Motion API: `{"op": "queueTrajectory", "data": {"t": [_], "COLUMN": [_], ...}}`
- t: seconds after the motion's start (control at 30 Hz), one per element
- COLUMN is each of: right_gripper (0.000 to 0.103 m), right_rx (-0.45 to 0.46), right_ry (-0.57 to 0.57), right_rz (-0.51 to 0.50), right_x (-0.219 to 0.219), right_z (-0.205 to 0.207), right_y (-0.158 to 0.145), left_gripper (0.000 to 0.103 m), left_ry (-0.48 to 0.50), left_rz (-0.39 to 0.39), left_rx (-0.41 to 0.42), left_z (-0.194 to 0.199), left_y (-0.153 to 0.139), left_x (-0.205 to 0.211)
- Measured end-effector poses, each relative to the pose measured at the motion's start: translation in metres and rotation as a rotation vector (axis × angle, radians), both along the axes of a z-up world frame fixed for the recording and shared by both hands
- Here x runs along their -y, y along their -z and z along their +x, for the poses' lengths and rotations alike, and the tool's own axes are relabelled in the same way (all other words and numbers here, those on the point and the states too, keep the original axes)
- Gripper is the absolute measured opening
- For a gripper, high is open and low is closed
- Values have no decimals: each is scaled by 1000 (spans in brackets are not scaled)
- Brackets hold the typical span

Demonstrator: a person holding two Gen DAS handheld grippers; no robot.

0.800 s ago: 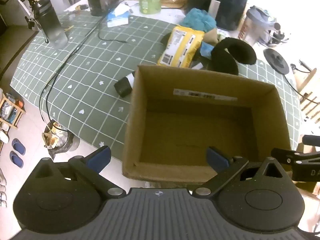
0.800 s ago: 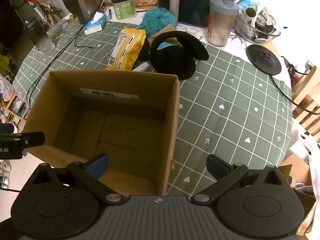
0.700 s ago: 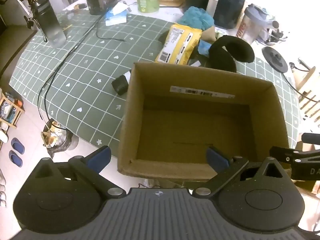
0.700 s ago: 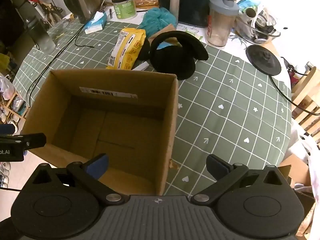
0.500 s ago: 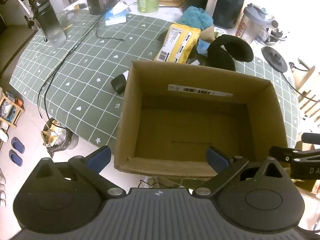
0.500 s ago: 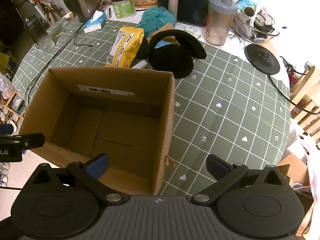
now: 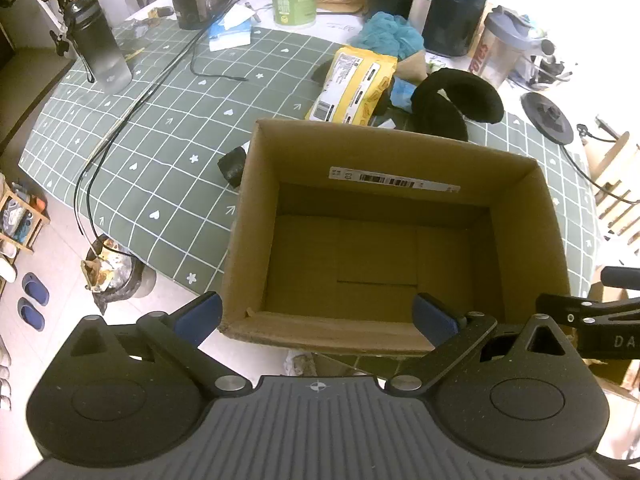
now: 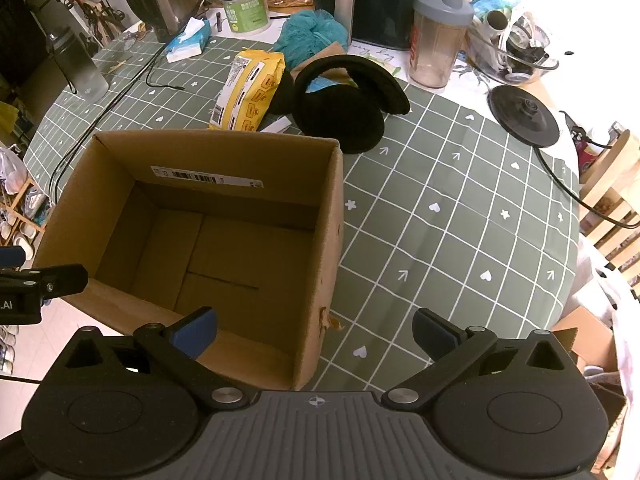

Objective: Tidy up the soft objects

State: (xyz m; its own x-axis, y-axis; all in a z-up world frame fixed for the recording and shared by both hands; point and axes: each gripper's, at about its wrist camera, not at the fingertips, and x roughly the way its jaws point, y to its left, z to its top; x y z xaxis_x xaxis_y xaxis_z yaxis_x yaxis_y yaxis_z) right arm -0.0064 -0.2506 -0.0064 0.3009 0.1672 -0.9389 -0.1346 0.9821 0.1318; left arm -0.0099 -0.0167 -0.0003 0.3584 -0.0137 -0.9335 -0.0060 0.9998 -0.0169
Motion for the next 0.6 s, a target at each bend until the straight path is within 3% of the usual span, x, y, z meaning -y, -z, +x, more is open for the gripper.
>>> {"op": "queueTrajectory", "data": {"t": [0.6], "right_gripper": [103], "right_rx": [-2], "right_ry": [-14], "right_rz": [-7], "right_x": [-7], "right_z": [2], "right_y": [2], "left_gripper": [103], "left_ry": [1], "left_rz": [2], "left_rx": [6], "left_z": [-3], "left_y": [-1], "left_x": [-4]}}
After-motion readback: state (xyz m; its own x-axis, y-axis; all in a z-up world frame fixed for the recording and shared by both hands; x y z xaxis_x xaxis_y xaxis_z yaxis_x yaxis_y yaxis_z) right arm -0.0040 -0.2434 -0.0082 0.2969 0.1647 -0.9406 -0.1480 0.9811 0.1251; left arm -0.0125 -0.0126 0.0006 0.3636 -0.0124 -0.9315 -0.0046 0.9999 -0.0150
